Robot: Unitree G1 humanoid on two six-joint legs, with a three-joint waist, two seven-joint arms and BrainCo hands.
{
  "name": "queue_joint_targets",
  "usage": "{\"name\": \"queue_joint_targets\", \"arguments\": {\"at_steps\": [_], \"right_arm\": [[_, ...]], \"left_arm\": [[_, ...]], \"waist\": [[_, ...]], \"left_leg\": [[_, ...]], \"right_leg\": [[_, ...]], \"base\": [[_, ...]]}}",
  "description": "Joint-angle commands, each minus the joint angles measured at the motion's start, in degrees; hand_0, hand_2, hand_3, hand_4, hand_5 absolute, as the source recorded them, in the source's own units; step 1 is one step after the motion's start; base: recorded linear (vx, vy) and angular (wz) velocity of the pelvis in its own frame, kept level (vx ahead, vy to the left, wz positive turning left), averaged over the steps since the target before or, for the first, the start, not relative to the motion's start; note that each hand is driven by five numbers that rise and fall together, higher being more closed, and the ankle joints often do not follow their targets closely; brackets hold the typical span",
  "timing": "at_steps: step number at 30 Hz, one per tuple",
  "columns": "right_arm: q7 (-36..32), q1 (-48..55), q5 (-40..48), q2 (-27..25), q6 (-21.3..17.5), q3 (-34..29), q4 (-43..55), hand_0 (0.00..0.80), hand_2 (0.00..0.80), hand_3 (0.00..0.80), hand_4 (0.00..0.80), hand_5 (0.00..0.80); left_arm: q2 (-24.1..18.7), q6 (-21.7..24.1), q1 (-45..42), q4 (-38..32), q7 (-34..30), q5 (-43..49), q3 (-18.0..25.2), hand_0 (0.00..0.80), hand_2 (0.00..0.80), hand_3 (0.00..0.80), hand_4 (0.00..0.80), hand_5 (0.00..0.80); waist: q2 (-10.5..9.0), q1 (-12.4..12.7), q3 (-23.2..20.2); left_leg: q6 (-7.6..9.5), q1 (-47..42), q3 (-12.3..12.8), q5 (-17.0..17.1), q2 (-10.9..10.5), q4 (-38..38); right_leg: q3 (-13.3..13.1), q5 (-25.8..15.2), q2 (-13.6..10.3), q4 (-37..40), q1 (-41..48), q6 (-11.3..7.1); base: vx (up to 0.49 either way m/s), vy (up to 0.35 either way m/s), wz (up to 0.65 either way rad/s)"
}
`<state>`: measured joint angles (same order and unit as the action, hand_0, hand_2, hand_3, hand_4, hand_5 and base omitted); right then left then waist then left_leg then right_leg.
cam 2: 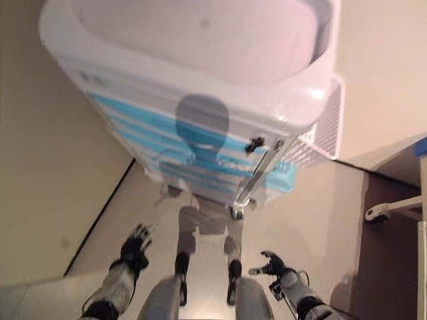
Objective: Open the drawer and pick up the medicine
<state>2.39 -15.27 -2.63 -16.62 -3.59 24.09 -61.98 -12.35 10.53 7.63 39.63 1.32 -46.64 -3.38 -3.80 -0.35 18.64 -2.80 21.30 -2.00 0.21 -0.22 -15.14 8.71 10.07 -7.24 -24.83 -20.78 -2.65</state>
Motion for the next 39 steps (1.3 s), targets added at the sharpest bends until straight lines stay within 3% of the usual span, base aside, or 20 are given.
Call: {"name": "queue_joint_targets", "arguments": {"at_steps": [1, 6, 14, 16, 17, 26, 39], "right_arm": [[0.87, 1.77, 0.59, -1.06, -0.61, 1.26, 2.48, 0.000, 0.000, 0.000, 0.000, 0.000], [0.80, 0.22, 1.11, -2.03, -0.49, 0.89, 3.61, 0.000, 0.000, 0.000, 0.000, 0.000], [0.57, -0.41, 1.42, -1.98, -0.95, 1.06, 4.86, 0.000, 0.000, 0.000, 0.000, 0.000], [0.51, -0.37, 1.52, -2.18, -1.07, 1.09, 5.27, 0.000, 0.000, 0.000, 0.000, 0.000], [0.30, -0.04, 1.64, -2.19, -1.26, 1.21, 5.09, 0.000, 0.000, 0.000, 0.000, 0.000], [-0.69, 0.53, 2.26, -2.49, -1.62, 1.83, 3.39, 0.000, 0.000, 0.000, 0.000, 0.000], [-1.13, -0.31, 3.66, -3.38, -2.18, 2.19, 2.48, 0.000, 0.000, 0.000, 0.000, 0.000]], "left_arm": [[-0.09, 1.98, -2.29, -3.51, -1.96, -6.36, -0.13, 0.000, 0.000, 0.000, 0.000, 0.000], [2.22, 0.58, -0.01, -11.34, -6.52, -19.49, -0.71, 0.000, 0.000, 0.000, 0.000, 0.000], [5.07, -1.02, 6.52, -14.86, -9.72, -31.85, -0.96, 0.000, 0.000, 0.000, 0.000, 0.000], [4.87, -1.30, 7.81, -14.71, -9.82, -32.41, -1.39, 0.000, 0.000, 0.000, 0.000, 0.000], [4.58, -1.36, 9.62, -14.38, -10.16, -32.93, -1.88, 0.000, 0.000, 0.000, 0.000, 0.000], [1.70, -0.14, 18.27, -13.37, -10.95, -31.77, -4.58, 0.000, 0.000, 0.000, 0.000, 0.000], [-2.51, 1.81, 29.29, -6.40, -9.64, -31.01, -2.03, 0.000, 0.000, 0.000, 0.000, 0.000]], "waist": [[-1.23, 0.03, -2.48], [-1.27, 0.24, -1.85], [-2.43, -0.34, -2.01], [-2.59, -0.57, -2.04], [-2.74, -0.89, -2.41], [-3.71, -3.36, -4.12], [-4.05, -6.38, -5.59]], "left_leg": [[3.13, 3.25, -0.09, -5.88, -3.22, -7.47], [3.40, 9.86, -0.77, -7.34, -3.58, -13.51], [3.45, 17.14, -0.59, -8.68, -3.35, -18.40], [3.43, 18.12, -0.46, -8.86, -3.21, -19.19], [3.11, 18.91, -0.74, -10.99, -3.03, -20.85], [3.56, 22.87, -0.01, -12.28, -1.81, -23.27], [4.84, 24.86, 3.51, -14.19, -0.11, -25.01]], "right_leg": [[-0.50, -4.76, -0.83, 2.01, -1.68, -1.88], [-0.32, -3.09, -1.40, -3.87, -8.15, -1.22], [-0.92, -1.92, -1.18, -8.17, -15.59, -0.87], [-0.88, -1.76, -1.20, -8.72, -16.43, -0.85], [-1.28, 0.08, -0.92, -10.46, -17.50, -1.20], [-2.32, -0.48, 0.01, -11.54, -21.90, -1.87], [-5.60, -1.89, 1.73, -11.37, -24.72, -3.22]], "base": [[-0.103, 0.003, 0.21], [-0.066, 0.006, 0.09], [-0.041, 0.001, 0.01], [0.015, 0.002, 0.00], [0.065, -0.008, 0.09], [-0.001, 0.030, -0.09], [0.014, 0.066, -0.23]]}}
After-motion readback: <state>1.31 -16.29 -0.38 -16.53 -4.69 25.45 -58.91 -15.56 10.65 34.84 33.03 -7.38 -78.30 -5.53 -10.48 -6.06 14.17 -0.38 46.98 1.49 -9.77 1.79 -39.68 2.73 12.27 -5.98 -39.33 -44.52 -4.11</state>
